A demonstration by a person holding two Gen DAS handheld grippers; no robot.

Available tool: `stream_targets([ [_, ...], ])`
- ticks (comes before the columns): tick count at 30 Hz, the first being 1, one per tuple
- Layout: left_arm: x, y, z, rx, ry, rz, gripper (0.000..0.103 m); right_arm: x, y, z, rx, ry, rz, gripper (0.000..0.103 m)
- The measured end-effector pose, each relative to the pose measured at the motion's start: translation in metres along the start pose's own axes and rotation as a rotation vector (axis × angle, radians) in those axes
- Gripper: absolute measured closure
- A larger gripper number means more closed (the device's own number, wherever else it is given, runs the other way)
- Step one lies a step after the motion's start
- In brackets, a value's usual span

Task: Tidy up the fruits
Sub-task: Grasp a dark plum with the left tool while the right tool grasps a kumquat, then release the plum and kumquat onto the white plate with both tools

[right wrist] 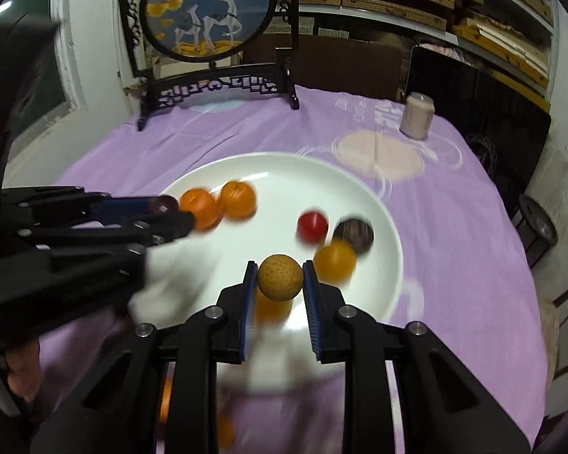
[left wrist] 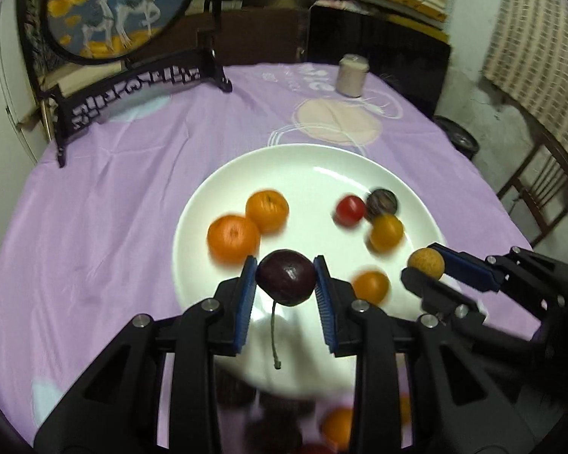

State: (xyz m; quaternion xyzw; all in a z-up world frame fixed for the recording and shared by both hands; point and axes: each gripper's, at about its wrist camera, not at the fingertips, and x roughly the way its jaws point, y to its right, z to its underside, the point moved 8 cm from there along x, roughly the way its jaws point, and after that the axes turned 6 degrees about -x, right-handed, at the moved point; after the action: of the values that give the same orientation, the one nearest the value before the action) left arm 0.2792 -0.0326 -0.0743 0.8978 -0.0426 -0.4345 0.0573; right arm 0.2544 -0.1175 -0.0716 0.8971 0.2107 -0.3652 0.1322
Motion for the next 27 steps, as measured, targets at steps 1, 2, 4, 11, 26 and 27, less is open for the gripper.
stream_targets([
  [1,0.012,-0.001,-0.006,-0.011,-0.016,-0.008,0.072,0.01,0.003,-0.004,0.003,-0.011,0.004,0.078],
  [2,0.02,-0.002,-0.008,-0.017,-0.026,-0.012,0.072,0.017,0.006,-0.005,0.012,-0.024,-0.002,0.078],
  [4,0.032,-0.002,-0.006,-0.032,-0.05,0.005,0.072,0.028,0.009,-0.005,0.028,-0.047,-0.018,0.078],
  [11,0.034,-0.007,-0.008,-0.042,-0.029,0.015,0.072,0.041,0.005,-0.005,0.008,-0.061,-0.027,0.078],
  [26,-0.007,-0.02,-0.017,-0.1,0.068,0.037,0.036,0.026,0.008,-0.011,0.005,-0.026,0.007,0.041],
  [27,-0.012,-0.019,-0.015,-0.099,0.072,0.042,0.036,0.022,0.007,-0.01,0.002,-0.023,0.007,0.041],
])
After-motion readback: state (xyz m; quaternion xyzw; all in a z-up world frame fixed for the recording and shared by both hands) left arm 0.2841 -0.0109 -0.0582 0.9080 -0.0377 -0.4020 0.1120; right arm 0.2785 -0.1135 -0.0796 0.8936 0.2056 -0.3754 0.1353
